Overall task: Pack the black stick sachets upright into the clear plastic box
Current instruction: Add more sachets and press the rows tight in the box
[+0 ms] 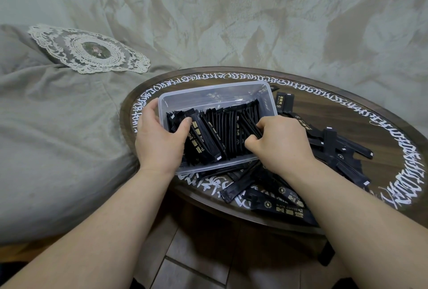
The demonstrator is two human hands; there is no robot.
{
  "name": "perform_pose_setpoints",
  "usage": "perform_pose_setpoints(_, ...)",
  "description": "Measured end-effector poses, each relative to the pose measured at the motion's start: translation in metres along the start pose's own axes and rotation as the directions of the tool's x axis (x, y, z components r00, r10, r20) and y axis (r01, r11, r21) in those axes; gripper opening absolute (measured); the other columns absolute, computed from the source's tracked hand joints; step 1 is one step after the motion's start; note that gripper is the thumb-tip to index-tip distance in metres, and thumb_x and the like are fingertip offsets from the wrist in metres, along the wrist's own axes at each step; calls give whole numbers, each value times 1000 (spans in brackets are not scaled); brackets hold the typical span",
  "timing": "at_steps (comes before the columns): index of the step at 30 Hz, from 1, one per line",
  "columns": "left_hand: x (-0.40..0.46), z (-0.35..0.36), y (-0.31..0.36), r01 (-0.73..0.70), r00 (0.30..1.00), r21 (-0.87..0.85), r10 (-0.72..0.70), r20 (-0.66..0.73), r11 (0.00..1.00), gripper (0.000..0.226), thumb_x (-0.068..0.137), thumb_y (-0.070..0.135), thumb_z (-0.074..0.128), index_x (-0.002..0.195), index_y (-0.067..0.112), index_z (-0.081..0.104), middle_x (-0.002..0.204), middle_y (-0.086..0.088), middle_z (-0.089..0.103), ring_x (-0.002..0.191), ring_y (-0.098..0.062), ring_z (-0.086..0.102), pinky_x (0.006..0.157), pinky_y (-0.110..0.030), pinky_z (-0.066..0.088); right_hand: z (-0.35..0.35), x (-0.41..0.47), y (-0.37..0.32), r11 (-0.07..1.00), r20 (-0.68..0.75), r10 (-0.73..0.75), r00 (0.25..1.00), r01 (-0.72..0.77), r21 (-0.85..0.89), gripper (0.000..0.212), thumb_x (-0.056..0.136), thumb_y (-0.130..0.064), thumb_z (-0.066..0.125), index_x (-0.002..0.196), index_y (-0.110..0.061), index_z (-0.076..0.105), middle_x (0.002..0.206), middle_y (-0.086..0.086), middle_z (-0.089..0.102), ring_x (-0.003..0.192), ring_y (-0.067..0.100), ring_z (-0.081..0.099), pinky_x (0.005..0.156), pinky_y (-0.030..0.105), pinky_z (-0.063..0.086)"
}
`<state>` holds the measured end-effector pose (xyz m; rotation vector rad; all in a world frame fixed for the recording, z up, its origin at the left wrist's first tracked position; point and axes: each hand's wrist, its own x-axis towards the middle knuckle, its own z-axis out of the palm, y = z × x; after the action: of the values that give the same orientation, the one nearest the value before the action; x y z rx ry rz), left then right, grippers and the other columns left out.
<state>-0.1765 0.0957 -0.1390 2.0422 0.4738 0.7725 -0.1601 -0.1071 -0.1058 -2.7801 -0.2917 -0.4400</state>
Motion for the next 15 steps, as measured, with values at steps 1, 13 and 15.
perform_pose_setpoints(1,0,0,0,-1,1000,-2,1,-2,1000,64,74,41,76,129,28,46,113,3,59,98,-14,55,86,-28,42,0,0,0,1000,10,2,1000,-2,-9,20,79,-26,55,73,-8,58,62,3,52,71,29,51,59,30,35)
perform_pose_setpoints(13,0,0,-1,-29,1000,-9,29,6,1000,64,76,39,76,130,27,45,121,8,56,100,-9,53,86,-24,39,15,9,-5,999,47,-4,999,2,55,24,85,-29,54,86,-8,65,73,6,63,80,30,59,64,31,41)
perform_pose_setpoints(15,0,-1,0,-37,999,-15,37,8,999,64,76,38,76,130,27,45,122,8,56,102,-10,54,88,-24,39,22,14,-5,998,54,6,999,-9,68,22,86,-29,55,85,-9,65,75,6,64,82,31,58,66,32,42)
